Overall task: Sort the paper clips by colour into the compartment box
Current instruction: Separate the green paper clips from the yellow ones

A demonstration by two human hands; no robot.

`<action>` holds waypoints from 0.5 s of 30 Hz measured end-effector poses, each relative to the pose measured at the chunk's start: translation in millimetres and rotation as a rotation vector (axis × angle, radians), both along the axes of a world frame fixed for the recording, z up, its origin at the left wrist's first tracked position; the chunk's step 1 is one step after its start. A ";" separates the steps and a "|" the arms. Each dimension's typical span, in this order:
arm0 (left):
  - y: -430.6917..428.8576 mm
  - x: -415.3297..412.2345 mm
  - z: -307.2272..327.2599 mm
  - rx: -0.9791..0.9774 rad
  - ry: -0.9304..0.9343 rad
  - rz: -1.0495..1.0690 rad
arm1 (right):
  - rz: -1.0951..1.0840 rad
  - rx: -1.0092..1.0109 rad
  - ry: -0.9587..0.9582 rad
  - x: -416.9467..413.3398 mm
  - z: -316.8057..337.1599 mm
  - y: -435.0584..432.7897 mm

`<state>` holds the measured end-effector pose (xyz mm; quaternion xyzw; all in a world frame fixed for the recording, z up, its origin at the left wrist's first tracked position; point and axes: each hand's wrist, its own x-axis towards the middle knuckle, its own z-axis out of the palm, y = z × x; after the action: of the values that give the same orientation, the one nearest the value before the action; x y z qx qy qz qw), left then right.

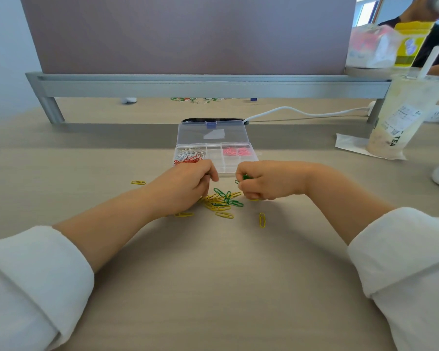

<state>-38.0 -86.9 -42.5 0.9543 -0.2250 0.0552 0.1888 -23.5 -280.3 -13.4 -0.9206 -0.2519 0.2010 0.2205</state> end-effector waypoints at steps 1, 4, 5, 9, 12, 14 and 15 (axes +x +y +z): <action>0.3 0.0 -0.4 -0.006 0.016 -0.007 | -0.013 0.033 0.016 0.0 -1.1 0.6; -1.2 -1.6 0.3 0.022 0.027 -0.023 | -0.034 0.093 -0.007 1.5 -4.7 3.7; -1.5 -2.1 1.2 0.045 0.025 -0.019 | -0.037 0.108 -0.021 1.9 -5.4 4.9; -2.3 -3.9 6.3 0.078 0.011 0.011 | -0.099 0.221 -0.022 2.3 -7.4 9.6; -4.2 -7.1 11.4 0.107 0.008 0.052 | -0.167 0.306 0.048 2.0 -9.4 11.0; -4.7 -7.4 12.2 0.124 -0.010 0.067 | -0.180 0.305 0.083 1.6 -11.7 11.6; -4.1 -6.7 11.7 0.129 -0.021 0.067 | -0.185 0.294 0.087 1.4 -12.4 11.6</action>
<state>-44.7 -91.0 -30.8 0.9709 -0.1978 0.0568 0.1226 -22.1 -268.6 -25.8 -0.8881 -0.1831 0.1806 0.3811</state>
